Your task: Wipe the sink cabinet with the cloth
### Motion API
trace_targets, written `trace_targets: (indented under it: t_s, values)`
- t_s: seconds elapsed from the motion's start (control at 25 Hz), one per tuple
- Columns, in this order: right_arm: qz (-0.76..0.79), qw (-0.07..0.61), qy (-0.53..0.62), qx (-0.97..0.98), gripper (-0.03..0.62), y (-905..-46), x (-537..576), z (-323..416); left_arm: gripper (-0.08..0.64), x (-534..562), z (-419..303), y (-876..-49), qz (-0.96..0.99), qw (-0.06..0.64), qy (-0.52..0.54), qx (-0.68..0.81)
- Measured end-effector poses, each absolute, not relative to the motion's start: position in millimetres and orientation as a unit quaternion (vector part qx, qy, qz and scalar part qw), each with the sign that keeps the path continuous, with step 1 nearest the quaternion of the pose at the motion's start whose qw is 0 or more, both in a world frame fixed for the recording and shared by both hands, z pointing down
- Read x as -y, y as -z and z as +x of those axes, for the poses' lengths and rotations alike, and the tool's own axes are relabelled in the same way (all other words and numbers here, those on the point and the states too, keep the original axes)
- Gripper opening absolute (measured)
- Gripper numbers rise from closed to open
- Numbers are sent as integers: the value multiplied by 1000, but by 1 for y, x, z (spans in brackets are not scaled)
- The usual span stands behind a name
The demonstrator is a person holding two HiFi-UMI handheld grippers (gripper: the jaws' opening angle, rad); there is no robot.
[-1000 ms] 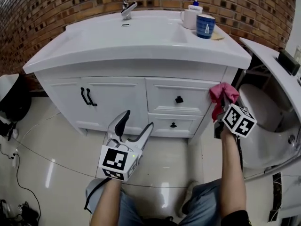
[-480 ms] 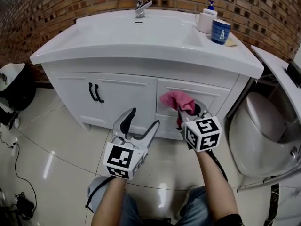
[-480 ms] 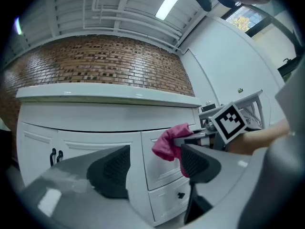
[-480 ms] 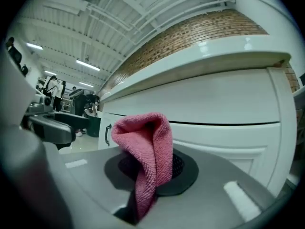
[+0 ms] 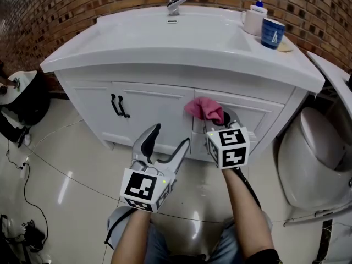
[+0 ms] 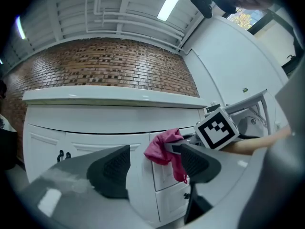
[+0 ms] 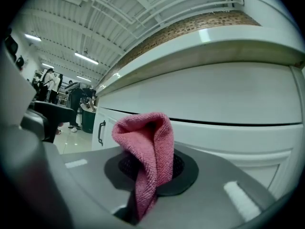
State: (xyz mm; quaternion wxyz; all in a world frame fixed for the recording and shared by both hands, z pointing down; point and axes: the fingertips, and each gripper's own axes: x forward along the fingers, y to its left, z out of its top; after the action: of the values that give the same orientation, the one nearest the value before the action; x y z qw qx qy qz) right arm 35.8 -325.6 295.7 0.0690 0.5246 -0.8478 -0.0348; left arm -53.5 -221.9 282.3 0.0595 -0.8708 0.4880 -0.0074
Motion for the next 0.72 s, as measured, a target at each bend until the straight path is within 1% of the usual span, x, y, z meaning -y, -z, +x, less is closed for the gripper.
trace_targets:
  t_s: [0.12, 0.24, 0.4, 0.6, 0.72]
  values:
    - [540, 74, 27, 838, 49, -297, 327, 51, 339, 222, -51, -286, -872, 57, 10, -486]
    - [554, 86, 32, 827, 49, -296, 324, 79, 339, 224, -47, -287, -873, 70, 24, -482]
    - [584, 100, 28, 805, 49, -299, 314, 139, 339, 221, -51, -295, -873, 76, 54, -478]
    - [643, 123, 16, 755, 49, -305, 300, 232, 340, 217, -60, -302, -874, 73, 58, -477]
    - [658, 133, 11, 741, 49, -312, 295, 261, 341, 216, -59, -300, -875, 70, 50, -476]
